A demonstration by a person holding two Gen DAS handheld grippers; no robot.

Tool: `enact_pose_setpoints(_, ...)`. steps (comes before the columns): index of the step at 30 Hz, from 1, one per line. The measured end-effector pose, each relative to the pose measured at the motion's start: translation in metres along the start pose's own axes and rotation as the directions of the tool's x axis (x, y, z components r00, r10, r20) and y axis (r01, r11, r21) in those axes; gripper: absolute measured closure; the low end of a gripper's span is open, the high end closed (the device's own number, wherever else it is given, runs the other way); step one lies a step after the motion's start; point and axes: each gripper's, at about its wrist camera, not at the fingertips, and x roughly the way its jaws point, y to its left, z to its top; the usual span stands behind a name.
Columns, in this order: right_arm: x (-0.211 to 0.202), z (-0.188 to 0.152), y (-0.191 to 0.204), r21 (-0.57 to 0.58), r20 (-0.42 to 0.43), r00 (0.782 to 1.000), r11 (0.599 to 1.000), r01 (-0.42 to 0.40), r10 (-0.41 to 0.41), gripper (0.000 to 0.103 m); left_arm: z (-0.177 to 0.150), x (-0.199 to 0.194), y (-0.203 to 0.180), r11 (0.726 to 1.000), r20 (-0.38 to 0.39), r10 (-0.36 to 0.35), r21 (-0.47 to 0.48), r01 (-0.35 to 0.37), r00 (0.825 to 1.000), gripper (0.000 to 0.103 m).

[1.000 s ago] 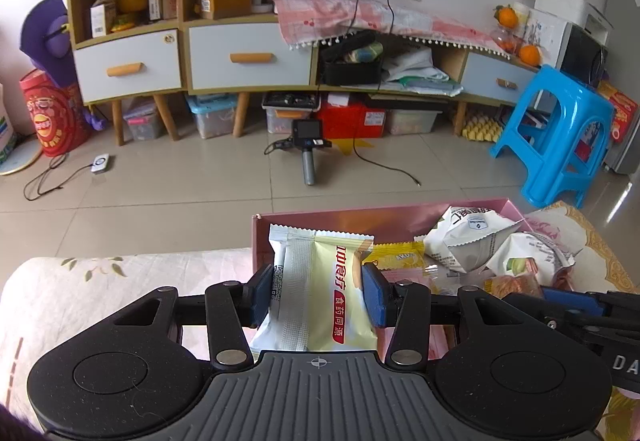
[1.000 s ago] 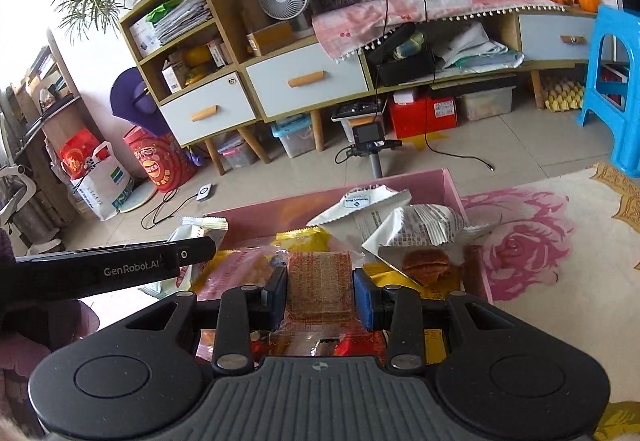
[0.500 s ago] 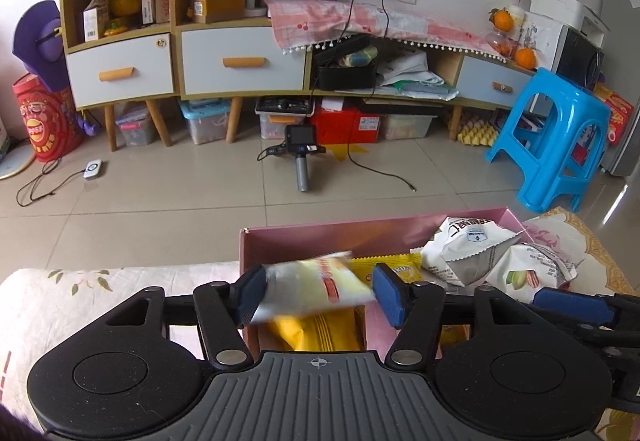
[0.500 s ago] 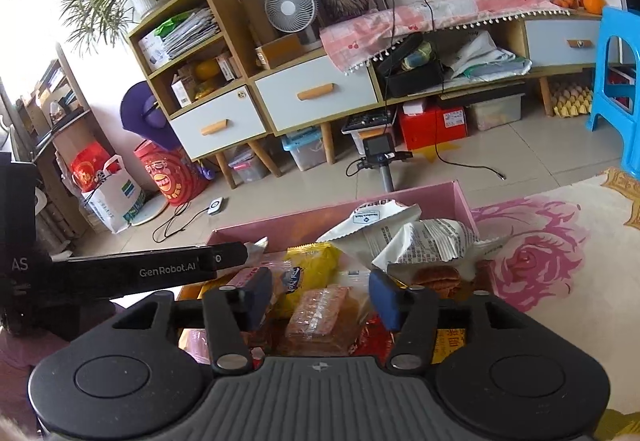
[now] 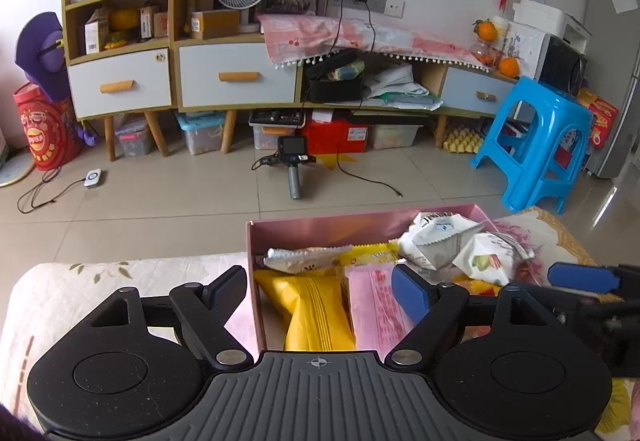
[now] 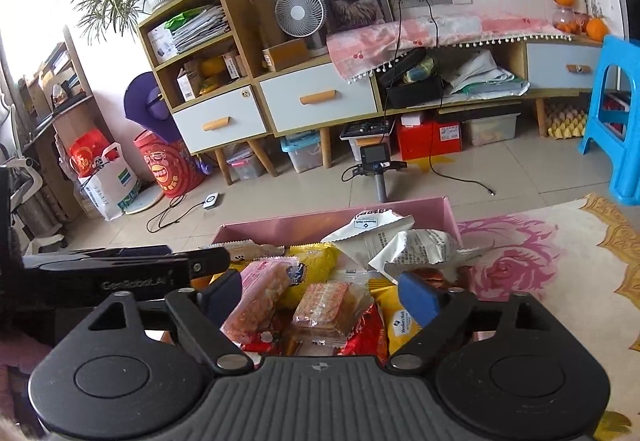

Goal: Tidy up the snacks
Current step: 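Open both tools to release the biscuit packet and wafer into the box, then move both open tools back over the last snacks on the bedspread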

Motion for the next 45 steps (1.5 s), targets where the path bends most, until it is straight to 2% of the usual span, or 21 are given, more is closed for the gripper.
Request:
enact_pose_setpoints(11, -0.033, 0.000, 0.003, -0.025, 0.005, 0.999, 0.999, 0.047, -0.047, 0.014, -0.016, -0.042, 0.004, 1.000, -0.002, -0.005, -0.025, 0.005, 1.000, 0.012)
enact_pose_setpoints(16, -0.049, -0.003, 0.004, -0.021, 0.010, 0.998, 0.998, 0.056, -0.055, 0.011, -0.029, -0.060, 0.004, 0.999, -0.018, -0.006, -0.044, 0.005, 1.000, 0.011)
enact_pose_setpoints(26, -0.073, -0.019, 0.026, -0.112, 0.003, 0.997, 0.991, 0.077, -0.077, 0.011, -0.052, -0.096, -0.001, 1.000, -0.036, 0.016, -0.005, -0.017, 0.999, 0.011)
enact_pose_setpoints(30, -0.082, -0.025, 0.034, -0.131, 0.001, 0.998, 0.989, 0.068, -0.069, 0.010, -0.064, -0.111, 0.000, 1.000, -0.041, 0.015, -0.021, -0.016, 0.999, 0.010)
enact_pose_setpoints(32, -0.087, -0.028, 0.037, -0.129, 0.007, 0.998, 0.990, 0.063, -0.063, 0.010, -0.070, -0.117, 0.000, 0.999, -0.044, 0.021, -0.030, -0.022, 0.999, 0.005)
enact_pose_setpoints(36, -0.093, -0.035, 0.041, -0.133, 0.023, 0.998, 0.989, 0.060, -0.058, 0.008, -0.079, -0.128, 0.002, 0.998, -0.044, 0.049, -0.041, -0.051, 0.998, 0.004)
enact_pose_setpoints(42, -0.097, -0.046, 0.043, -0.150, 0.025, 0.998, 0.987, 0.056, -0.053, 0.008, -0.095, -0.141, 0.010, 0.995, -0.024, 0.041, -0.093, -0.043, 0.999, 0.004)
enact_pose_setpoints(45, -0.100, -0.052, 0.043, -0.159, 0.033, 0.998, 0.985, 0.065, -0.060, 0.008, -0.103, -0.147, 0.014, 0.992, -0.019, 0.070, -0.104, -0.072, 0.997, 0.001)
